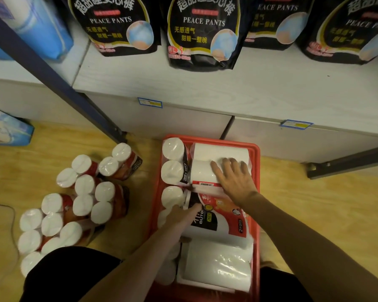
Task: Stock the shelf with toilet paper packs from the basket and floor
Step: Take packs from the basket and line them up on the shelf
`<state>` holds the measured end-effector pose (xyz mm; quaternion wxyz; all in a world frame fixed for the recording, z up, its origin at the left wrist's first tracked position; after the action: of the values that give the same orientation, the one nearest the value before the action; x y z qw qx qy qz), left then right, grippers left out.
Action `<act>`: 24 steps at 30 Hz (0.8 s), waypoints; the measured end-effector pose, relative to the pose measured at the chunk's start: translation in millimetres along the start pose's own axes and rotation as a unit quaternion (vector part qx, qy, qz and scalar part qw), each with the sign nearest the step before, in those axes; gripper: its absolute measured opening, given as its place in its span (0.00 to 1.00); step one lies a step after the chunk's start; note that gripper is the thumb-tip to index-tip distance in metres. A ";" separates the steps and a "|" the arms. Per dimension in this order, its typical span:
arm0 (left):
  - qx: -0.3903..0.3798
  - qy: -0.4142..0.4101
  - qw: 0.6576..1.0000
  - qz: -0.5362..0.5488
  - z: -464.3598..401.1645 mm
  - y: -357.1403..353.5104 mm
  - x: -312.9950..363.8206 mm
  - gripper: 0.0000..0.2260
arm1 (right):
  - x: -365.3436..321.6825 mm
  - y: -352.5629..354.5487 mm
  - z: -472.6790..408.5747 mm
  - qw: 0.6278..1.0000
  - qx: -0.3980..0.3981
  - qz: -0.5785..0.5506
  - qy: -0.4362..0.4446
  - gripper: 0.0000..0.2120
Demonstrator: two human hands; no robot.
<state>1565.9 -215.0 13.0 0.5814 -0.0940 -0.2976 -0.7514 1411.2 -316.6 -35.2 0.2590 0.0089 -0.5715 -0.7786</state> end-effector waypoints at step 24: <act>0.054 -0.085 0.995 0.018 193.2 140.4 117.0 0.12 | 70.2 274.7 112.6 0.989 0.041 -0.134 -0.037 0.44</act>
<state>1621.0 -223.8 273.0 0.5713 -0.1312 -0.3847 -0.7130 1423.5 -304.3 269.4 0.1299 0.0669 -0.6055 -0.7823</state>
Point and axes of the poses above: each hand's wrist, its own z-axis away from the middle knuckle, its own y-axis out of the back of the hand, x = y × z, the point moved 1 cm from there along -z, towards the middle knuckle, and after that the axes turned 15 degrees about -y, right-handed, at the moved point
